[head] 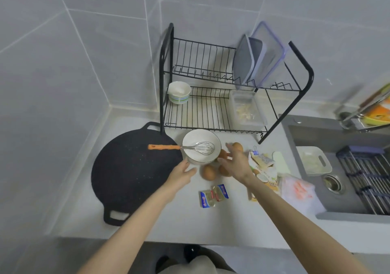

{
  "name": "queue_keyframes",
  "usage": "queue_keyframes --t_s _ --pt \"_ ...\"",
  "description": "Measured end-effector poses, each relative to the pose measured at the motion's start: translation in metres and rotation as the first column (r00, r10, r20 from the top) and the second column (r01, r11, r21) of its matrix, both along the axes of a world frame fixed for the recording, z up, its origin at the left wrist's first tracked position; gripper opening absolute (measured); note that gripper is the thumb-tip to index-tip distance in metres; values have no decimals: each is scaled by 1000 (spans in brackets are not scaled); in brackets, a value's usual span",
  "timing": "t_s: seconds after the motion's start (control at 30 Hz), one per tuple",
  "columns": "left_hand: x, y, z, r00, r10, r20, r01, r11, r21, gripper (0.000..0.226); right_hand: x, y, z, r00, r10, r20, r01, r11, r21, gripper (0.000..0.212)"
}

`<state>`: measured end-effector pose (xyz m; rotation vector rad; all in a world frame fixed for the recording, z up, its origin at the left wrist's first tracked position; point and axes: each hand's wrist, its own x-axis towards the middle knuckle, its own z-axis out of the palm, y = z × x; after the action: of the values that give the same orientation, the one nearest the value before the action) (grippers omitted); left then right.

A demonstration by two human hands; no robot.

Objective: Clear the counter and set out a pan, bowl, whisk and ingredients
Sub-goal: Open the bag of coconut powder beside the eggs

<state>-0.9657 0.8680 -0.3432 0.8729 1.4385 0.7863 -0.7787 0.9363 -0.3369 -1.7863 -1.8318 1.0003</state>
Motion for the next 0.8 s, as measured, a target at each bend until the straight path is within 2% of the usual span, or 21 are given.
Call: queue_keyframes --t_s 0.13,0.23,0.33,0.43,0.57,0.63,0.7,0.8 --pt "8 13 -1 996 68 61 -68 998 -8 53 -2 9 0 990 128 53 -128 992 2 44" --pt "5 17 -4 990 93 102 -90 995 -37 51 -5 12 -6 994 108 3 -108 994 28 28" --pt "1 22 -4 986 116 119 -113 993 -34 52 -9 14 -9 996 79 36 -81 995 52 17" --pt "-3 24 -3 986 121 116 -118 992 -34 46 -10 14 -11 996 84 32 -86 995 51 16" --pt "-8 23 -7 988 92 121 -89 996 -25 54 -4 11 -8 987 137 -83 -136 991 17 20" --pt "-6 21 -8 992 109 65 -108 994 -14 58 -1 6 -4 989 110 -101 -105 993 52 25" --pt "-3 14 -11 990 123 -67 -125 992 -13 57 4 -2 -5 995 35 -88 -25 994 109 22" --pt "6 -5 -20 963 19 -269 -14 1000 22 51 17 -18 -15 999 37 16 -38 995 94 13"
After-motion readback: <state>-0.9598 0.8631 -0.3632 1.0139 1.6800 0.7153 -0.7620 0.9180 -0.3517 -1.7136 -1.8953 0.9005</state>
